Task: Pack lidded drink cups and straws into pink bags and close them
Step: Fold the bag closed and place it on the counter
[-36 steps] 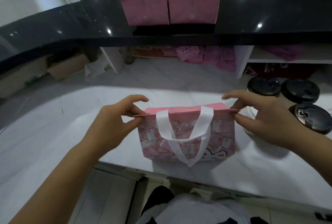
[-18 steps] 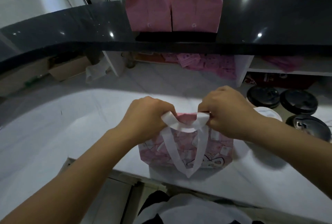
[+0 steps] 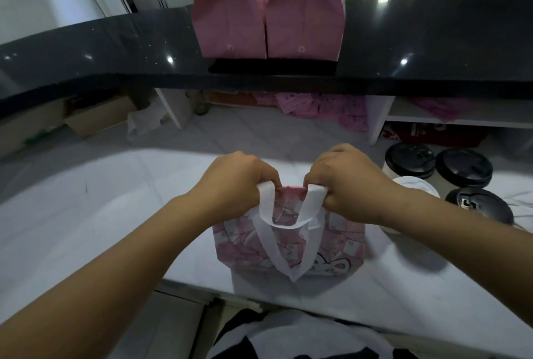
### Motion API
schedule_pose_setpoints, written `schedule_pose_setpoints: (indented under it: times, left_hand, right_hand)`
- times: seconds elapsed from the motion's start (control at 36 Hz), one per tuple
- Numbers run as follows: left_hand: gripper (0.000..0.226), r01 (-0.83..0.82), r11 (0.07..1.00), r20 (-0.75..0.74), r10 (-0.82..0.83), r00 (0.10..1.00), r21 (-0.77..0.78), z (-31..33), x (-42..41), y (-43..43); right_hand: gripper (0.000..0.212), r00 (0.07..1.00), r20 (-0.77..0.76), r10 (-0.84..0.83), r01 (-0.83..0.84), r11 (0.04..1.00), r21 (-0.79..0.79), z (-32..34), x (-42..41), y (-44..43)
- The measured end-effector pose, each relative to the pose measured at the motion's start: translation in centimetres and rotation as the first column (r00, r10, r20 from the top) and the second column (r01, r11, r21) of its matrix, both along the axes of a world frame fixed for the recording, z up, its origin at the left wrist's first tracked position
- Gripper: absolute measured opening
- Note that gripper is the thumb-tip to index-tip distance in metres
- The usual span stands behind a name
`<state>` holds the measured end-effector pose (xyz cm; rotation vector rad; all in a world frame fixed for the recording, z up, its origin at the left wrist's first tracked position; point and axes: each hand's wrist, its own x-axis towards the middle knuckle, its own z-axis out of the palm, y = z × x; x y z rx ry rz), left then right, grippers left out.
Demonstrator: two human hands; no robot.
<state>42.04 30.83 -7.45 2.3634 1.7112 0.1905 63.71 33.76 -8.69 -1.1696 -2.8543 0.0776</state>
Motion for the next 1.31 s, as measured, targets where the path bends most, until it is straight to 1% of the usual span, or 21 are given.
schedule_pose_setpoints:
  times: [0.06, 0.11, 0.17, 0.22, 0.28, 0.33, 0.36, 0.44, 0.5, 0.58, 0.64, 0.69, 0.75, 0.83, 0.92, 1.0, 1.06, 1.08, 1.14, 1.22, 1.31]
  left_hand:
    - [0.026, -0.009, 1.0, 0.014, 0.01, 1.0, -0.013, 0.1, -0.4, -0.2]
    - [0.031, -0.011, 0.999, 0.066, 0.013, 0.998, -0.038, 0.1, -1.1, -0.5]
    - [0.044, -0.024, 0.995, 0.149, 0.038, 0.988, -0.093, 0.1, -2.4, -1.0]
    - [0.043, -0.056, 0.988, 0.227, 0.088, 0.97, -0.143, 0.3, -4.2, -1.4]
    - [0.034, -0.084, 0.985, 0.243, 0.12, 0.963, -0.153, 0.4, -6.0, -1.9]
    - [0.029, -0.114, 0.983, 0.264, 0.148, 0.953, -0.141, 0.4, -7.4, -2.2]
    - [0.029, -0.124, 0.982, 0.291, 0.161, 0.943, -0.139, 0.3, -7.8, -2.3]
    - [0.027, -0.129, 0.983, 0.316, 0.164, 0.934, -0.127, -0.2, -8.3, -2.5]
    - [0.021, -0.141, 0.981, 0.322, 0.177, 0.93, -0.133, -0.3, -8.4, -2.4]
    - [0.012, -0.154, 0.971, 0.36, 0.213, 0.908, -0.185, -0.1, -8.8, -2.6]
    - [0.009, -0.13, 0.957, 0.42, 0.234, 0.877, -0.26, 0.1, -9.1, -3.0]
    - [0.012, -0.082, 0.943, 0.473, 0.236, 0.849, -0.323, 0.2, -9.3, -3.6]
    - [0.012, -0.05, 0.937, 0.522, 0.237, 0.819, -0.346, -0.1, -9.5, -4.2]
    - [0.015, -0.042, 0.926, 0.621, 0.285, 0.731, -0.375, -0.7, -9.8, -5.2]
    - [0.021, -0.124, 0.924, 0.695, 0.355, 0.626, -0.361, -1.6, -10.3, -6.3]
    - [0.031, -0.366, 0.901, 0.714, 0.415, 0.563, -0.235, -3.0, -10.7, -7.6]
    - [0.035, -0.541, 0.828, 0.727, 0.461, 0.509, -0.146, -4.3, -10.4, -9.0]
    - [0.033, -0.595, 0.791, 0.762, 0.471, 0.445, -0.141, -5.2, -10.0, -9.8]
    - [0.023, -0.655, 0.731, 0.823, 0.484, 0.297, -0.194, -7.3, -8.8, -11.6]
    - [0.016, -0.644, 0.662, 0.823, 0.561, 0.088, -0.383, -10.5, -6.2, -14.0]
    - [0.024, -0.493, 0.635, 0.752, 0.657, -0.061, -0.595, -12.5, -3.5, -15.4]
  right_hand:
    - [0.015, 0.997, -0.083, 0.006, -0.007, 1.0, -0.014, 0.3, 0.3, 0.0]
    - [0.012, 0.978, -0.207, -0.023, 0.002, 0.995, -0.101, 0.6, 1.1, -0.1]
    - [0.021, 0.962, -0.258, -0.089, 0.029, 0.973, -0.227, 0.8, 2.3, 0.0]
    - [0.028, 0.949, -0.274, -0.157, 0.058, 0.939, -0.338, 0.8, 3.7, 0.1]
    - [0.028, 0.945, -0.266, -0.19, 0.077, 0.919, -0.386, 0.7, 5.1, 0.1]
    - [0.022, 0.95, -0.25, -0.188, 0.083, 0.922, -0.377, 0.4, 6.1, 0.1]
    - [0.02, 0.954, -0.253, -0.16, 0.065, 0.936, -0.346, 0.2, 6.3, 0.0]
    - [0.019, 0.975, -0.223, -0.008, -0.024, 0.99, -0.14, -0.6, 6.3, -0.2]
    - [0.022, 0.978, -0.208, 0.003, -0.024, 0.995, -0.102, -0.2, 6.1, -0.2]
    - [0.044, 0.987, -0.152, -0.056, 0.016, 0.967, -0.256, 1.1, 6.3, -0.1]
    - [0.044, 0.995, -0.081, -0.065, 0.033, 0.937, -0.348, 1.3, 6.7, 0.1]
    - [0.04, 0.998, -0.047, -0.038, 0.02, 0.941, -0.337, 1.1, 6.8, -0.1]
    - [0.046, 0.998, -0.041, -0.05, 0.034, 0.946, -0.323, 1.0, 6.8, -0.4]
    - [0.056, 0.993, -0.07, -0.099, 0.07, 0.94, -0.334, 0.6, 6.5, -0.6]
    - [0.045, 0.973, -0.158, -0.171, 0.106, 0.93, -0.352, -0.1, 6.5, -0.9]
    - [0.036, 0.943, -0.245, -0.224, 0.144, 0.941, -0.307, -1.2, 6.3, -2.3]
    - [0.036, 0.915, -0.341, -0.217, 0.159, 0.969, -0.189, -2.2, 6.0, -3.9]
    - [0.037, 0.896, -0.396, -0.201, 0.165, 0.978, -0.125, -2.7, 5.7, -4.9]
    - [0.035, 0.858, -0.484, -0.173, 0.176, 0.984, -0.04, -3.8, 4.8, -7.2]
    - [0.024, 0.816, -0.562, -0.131, 0.183, 0.982, 0.037, -5.2, 2.7, -10.9]
    - [0.036, 0.802, -0.586, -0.111, 0.094, 0.994, -0.06, -5.5, 0.5, -13.2]
